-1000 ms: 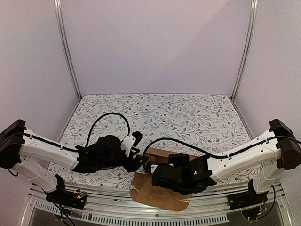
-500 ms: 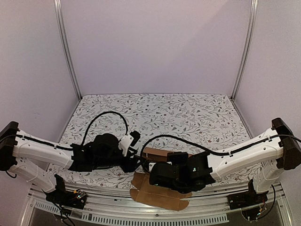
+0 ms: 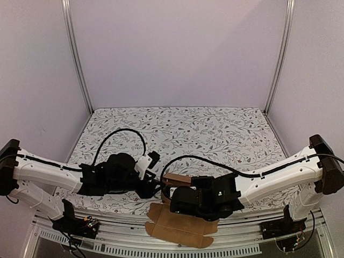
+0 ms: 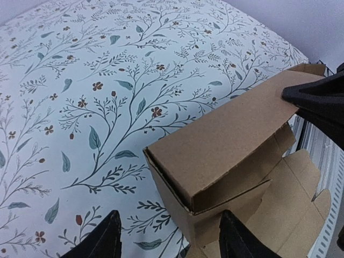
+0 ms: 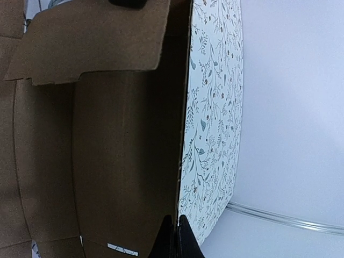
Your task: Fold the paper box
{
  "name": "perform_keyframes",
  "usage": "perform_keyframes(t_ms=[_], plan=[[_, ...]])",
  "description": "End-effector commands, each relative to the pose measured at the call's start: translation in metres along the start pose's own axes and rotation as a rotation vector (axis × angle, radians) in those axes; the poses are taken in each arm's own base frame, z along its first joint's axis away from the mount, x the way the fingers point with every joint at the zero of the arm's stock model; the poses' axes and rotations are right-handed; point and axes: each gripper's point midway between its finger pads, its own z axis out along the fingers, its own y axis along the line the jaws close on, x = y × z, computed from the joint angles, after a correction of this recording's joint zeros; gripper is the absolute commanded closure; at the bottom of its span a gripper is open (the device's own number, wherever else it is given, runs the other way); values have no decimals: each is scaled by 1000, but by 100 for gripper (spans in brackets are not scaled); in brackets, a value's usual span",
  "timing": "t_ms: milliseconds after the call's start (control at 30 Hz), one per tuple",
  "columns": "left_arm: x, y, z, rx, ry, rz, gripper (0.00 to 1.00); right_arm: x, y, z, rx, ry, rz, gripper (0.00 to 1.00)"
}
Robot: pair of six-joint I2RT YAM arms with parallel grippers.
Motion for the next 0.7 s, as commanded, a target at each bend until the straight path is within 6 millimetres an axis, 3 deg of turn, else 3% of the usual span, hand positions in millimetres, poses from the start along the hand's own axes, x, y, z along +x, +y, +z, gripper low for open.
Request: perform_keyframes(t_ms=[0, 200, 667], plan=[[-9, -7, -8, 24, -9, -7, 39, -5, 11, 0, -61, 2, 16, 100], [-9, -14, -13, 67, -5, -20, 38, -3, 11, 2, -65, 13, 14, 100], [14, -26, -14, 149, 81, -47, 38, -1, 9, 0, -64, 13, 32, 100]])
